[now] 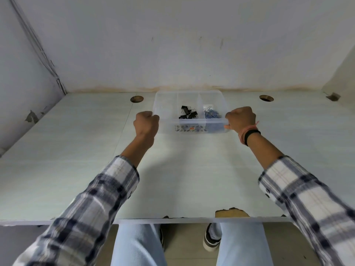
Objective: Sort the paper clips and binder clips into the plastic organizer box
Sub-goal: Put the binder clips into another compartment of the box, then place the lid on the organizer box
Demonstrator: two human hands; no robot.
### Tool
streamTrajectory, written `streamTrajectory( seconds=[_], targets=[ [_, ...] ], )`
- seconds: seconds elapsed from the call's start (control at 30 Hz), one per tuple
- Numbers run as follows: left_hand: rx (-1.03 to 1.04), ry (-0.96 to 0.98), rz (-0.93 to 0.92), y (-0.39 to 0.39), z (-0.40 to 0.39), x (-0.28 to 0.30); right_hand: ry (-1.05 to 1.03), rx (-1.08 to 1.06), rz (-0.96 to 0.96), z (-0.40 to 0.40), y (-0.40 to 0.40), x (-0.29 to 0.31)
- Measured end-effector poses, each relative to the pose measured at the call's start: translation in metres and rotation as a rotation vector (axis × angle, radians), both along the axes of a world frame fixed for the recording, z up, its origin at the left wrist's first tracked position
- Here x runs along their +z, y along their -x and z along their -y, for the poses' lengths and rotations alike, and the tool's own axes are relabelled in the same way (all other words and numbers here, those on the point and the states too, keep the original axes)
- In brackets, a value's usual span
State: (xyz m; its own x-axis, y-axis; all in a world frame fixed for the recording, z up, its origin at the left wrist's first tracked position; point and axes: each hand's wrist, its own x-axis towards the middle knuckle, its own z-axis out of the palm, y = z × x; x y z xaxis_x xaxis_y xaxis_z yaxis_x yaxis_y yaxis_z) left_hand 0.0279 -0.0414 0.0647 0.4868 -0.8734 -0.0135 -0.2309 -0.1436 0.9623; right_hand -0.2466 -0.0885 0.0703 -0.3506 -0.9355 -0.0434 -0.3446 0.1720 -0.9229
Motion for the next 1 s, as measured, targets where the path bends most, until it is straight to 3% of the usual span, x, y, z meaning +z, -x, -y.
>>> streamTrajectory(
  seconds=[0.23, 0.53, 0.6, 0.7, 0.8, 1.0],
  targets=[
    [-0.008, 0.071, -0.06, -0.003, -0.082, -0.02, 0.1, -0.027, -0.066, -0.084, 0.004, -0.015],
    [-0.019, 0.066, -0.124, -0.002, -0.109, -0.017, 0.136, 0.051, -0.136, -0.106, 0.018, -0.015],
    [0.053, 0.082, -0.061, 0.004, -0.115, -0.012, 0.167, 0.05, -0.341, -0.101, 0.034, -0.015],
    [0.118, 0.201, 0.094, 0.017, -0.119, -0.008, 0.035, 0.101, -0.65, -0.098, 0.059, -0.023],
    [0.08, 0.345, 0.193, 0.036, -0.116, -0.004, -0.166, 0.141, -0.751, -0.1, 0.071, -0.035],
    [-0.083, 0.515, 0.324, 0.079, -0.112, 0.004, -0.109, 0.085, -0.762, -0.102, 0.07, -0.036]
  ],
)
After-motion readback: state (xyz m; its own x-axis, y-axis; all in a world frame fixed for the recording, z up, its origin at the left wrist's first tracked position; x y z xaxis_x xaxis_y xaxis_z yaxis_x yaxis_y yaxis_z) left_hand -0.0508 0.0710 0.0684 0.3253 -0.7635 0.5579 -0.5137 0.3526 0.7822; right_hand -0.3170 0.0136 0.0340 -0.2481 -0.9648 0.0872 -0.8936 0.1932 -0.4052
